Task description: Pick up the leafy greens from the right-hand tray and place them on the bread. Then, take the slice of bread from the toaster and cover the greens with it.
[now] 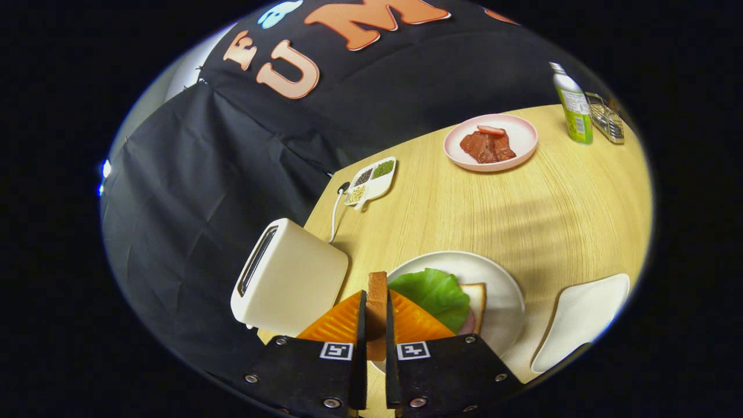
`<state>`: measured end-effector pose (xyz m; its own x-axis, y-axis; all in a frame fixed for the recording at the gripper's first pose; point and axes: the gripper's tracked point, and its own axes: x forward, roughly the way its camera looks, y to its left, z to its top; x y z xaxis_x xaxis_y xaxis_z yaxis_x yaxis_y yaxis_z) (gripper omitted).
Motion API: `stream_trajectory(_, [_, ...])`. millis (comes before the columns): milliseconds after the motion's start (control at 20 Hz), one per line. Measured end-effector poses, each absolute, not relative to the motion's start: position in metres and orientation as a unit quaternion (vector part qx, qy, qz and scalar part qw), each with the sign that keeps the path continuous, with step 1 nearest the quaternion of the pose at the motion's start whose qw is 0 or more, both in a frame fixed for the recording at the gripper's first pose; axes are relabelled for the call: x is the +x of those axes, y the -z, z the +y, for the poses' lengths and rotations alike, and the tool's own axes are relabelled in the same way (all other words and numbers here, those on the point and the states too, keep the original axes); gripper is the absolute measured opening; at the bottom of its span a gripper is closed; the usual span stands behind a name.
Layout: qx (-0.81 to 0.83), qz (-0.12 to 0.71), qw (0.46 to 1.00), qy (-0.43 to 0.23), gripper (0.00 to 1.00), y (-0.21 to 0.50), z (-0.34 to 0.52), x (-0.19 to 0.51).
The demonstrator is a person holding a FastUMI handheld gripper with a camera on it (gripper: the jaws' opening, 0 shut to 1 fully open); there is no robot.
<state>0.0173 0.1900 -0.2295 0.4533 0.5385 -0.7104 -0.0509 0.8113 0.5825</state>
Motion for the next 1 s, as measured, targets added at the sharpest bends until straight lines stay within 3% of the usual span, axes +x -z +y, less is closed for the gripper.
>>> stream_trajectory(400, [0.247, 0.484, 0.823, -0.166, 0.15, 0.255, 0.159, 0.014])
stream_trajectory(1000, [0.194, 0.394, 0.889, -0.127, 0.54, 0.226, 0.114, 0.029])
